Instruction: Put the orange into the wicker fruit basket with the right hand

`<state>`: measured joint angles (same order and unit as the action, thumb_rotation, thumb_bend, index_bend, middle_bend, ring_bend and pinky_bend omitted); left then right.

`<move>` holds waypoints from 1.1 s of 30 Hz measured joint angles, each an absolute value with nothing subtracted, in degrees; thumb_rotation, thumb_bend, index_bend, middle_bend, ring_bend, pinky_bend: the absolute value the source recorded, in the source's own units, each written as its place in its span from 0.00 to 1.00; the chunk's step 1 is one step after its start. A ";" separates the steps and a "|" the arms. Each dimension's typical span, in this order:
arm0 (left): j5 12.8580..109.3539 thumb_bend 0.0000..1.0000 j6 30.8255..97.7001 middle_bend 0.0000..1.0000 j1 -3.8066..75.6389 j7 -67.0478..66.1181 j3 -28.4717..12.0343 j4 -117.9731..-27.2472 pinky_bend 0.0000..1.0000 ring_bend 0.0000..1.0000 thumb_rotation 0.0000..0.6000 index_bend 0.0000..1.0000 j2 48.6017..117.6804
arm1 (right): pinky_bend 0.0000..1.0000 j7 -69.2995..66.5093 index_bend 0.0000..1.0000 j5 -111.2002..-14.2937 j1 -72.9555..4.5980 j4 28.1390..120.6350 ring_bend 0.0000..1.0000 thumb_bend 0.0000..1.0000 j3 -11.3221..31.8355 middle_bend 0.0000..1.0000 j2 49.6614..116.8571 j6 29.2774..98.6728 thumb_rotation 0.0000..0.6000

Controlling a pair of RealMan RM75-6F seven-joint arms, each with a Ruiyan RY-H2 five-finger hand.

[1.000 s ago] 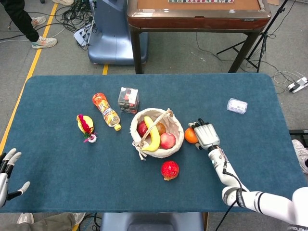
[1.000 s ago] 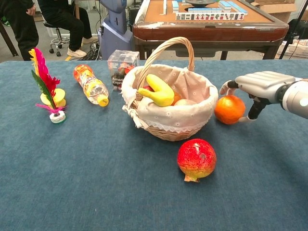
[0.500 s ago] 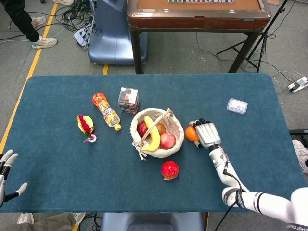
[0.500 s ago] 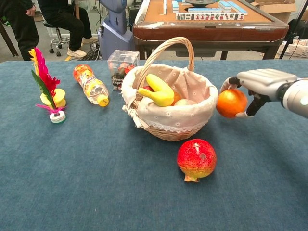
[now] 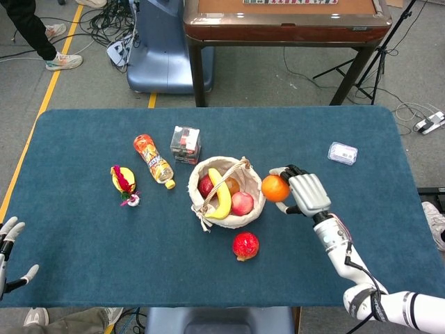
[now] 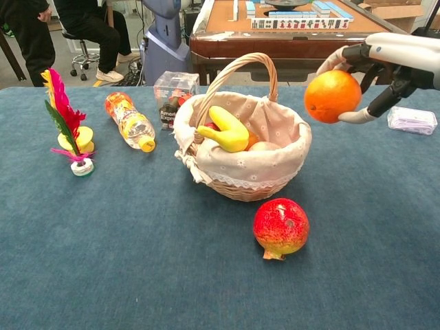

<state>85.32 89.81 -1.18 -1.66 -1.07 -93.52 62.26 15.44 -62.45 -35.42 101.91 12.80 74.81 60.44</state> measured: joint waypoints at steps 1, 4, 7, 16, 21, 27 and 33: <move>85.33 0.22 89.78 0.02 -1.20 -1.68 -1.04 -93.52 0.00 0.00 1.00 0.14 62.27 | 0.34 14.53 0.40 -62.80 -35.57 102.43 0.17 0.32 13.07 0.31 75.06 60.28 1.00; 85.46 0.22 89.86 0.02 -1.23 -1.61 -1.04 -93.54 0.00 0.00 1.00 0.14 62.27 | 0.34 14.19 0.37 -62.47 -36.55 103.01 0.17 0.32 13.38 0.27 76.29 59.25 1.00; 85.51 0.22 90.04 0.02 -1.33 -1.51 -1.08 -93.56 0.00 0.00 1.00 0.14 62.24 | 0.34 14.79 0.27 -61.39 -37.78 103.33 0.17 0.32 13.58 0.22 77.54 58.36 1.00; 85.57 0.22 90.13 0.02 -1.53 -1.30 -1.04 -93.42 0.00 0.00 1.00 0.14 62.19 | 0.34 15.17 0.08 -59.98 -38.84 103.68 0.13 0.32 13.46 0.15 77.78 57.81 1.00; 85.71 0.22 89.82 0.02 -1.28 -1.41 -1.12 -93.55 0.00 0.00 1.00 0.14 62.16 | 0.34 14.18 0.08 -61.07 -38.18 103.90 0.13 0.32 13.12 0.15 76.71 58.60 1.00; 85.44 0.22 89.69 0.02 -1.22 -1.34 -1.30 -93.51 0.00 0.00 1.00 0.14 62.11 | 0.34 14.95 0.09 -64.91 -35.63 104.15 0.13 0.32 11.37 0.16 73.90 62.67 1.00; 85.39 0.22 88.88 0.02 -0.60 -1.22 -1.55 -93.40 0.00 0.00 1.00 0.14 62.09 | 0.34 15.82 0.11 -70.30 -29.29 102.57 0.13 0.32 7.89 0.18 71.09 71.80 1.00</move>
